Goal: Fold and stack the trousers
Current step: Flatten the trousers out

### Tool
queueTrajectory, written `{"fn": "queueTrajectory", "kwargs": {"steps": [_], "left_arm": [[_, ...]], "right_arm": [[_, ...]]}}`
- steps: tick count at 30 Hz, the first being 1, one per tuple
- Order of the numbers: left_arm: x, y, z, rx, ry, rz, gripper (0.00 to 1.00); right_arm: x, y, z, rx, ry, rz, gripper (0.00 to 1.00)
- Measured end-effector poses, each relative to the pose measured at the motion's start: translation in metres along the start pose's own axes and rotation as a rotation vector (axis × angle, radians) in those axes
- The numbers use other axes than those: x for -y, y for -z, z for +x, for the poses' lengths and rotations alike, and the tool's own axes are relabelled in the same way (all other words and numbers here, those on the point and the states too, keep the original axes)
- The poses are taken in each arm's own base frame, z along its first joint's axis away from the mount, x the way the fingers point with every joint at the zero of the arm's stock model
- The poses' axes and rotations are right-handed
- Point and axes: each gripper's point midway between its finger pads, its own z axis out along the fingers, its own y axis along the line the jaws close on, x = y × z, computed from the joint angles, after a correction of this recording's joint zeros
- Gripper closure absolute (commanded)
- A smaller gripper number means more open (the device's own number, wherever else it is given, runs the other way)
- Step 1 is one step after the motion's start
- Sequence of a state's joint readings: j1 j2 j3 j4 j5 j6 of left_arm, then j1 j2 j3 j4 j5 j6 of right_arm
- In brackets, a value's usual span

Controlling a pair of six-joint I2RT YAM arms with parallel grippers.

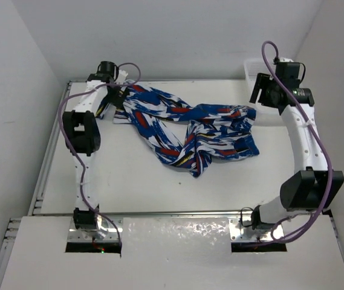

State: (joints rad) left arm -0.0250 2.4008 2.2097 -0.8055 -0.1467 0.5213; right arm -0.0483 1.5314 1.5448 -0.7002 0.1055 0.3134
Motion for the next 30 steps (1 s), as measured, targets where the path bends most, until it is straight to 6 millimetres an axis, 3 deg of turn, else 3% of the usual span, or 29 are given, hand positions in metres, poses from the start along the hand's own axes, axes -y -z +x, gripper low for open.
{"fn": "queueTrajectory", "kwargs": {"steps": [2, 5, 6, 10, 12, 14, 16, 18, 21, 25, 30], "left_arm": [[0.002, 0.011, 0.001, 0.005, 0.011, 0.016, 0.01], [0.002, 0.047, 0.002, 0.055, 0.039, 0.05, 0.14], [0.002, 0.073, 0.009, 0.082, 0.055, 0.073, 0.31], [0.001, 0.124, 0.036, 0.139, 0.099, 0.091, 0.69], [0.003, 0.133, 0.053, 0.145, 0.115, 0.097, 0.69], [0.01, 0.125, 0.073, 0.113, 0.134, 0.119, 0.56], [0.022, 0.104, 0.092, 0.055, 0.157, 0.156, 0.43], [0.036, 0.074, 0.107, -0.012, 0.192, 0.211, 0.38], [0.055, 0.045, 0.116, -0.064, 0.239, 0.287, 0.35], [0.069, 0.024, 0.111, -0.069, 0.304, 0.344, 0.31], [0.064, 0.013, 0.079, 0.009, 0.365, 0.369, 0.3]], "right_arm": [[0.003, 0.009, -0.003, 0.017, 0.007, 0.013, 0.24], [0.008, 0.03, 0.001, 0.052, 0.007, 0.017, 0.21], [0.009, 0.037, 0.007, 0.059, 0.003, 0.015, 0.21], [0.013, 0.048, 0.052, 0.028, -0.034, 0.0, 0.23], [0.014, 0.041, 0.087, -0.041, -0.058, -0.004, 0.23], [0.015, 0.029, 0.122, -0.121, -0.096, -0.007, 0.23], [0.019, 0.018, 0.153, -0.195, -0.145, -0.001, 0.23], [0.027, 0.008, 0.178, -0.255, -0.225, 0.01, 0.23], [0.038, -0.003, 0.194, -0.276, -0.312, 0.035, 0.23], [0.049, -0.018, 0.205, -0.296, -0.36, 0.071, 0.23], [0.051, -0.042, 0.217, -0.331, -0.386, 0.083, 0.23]]}}
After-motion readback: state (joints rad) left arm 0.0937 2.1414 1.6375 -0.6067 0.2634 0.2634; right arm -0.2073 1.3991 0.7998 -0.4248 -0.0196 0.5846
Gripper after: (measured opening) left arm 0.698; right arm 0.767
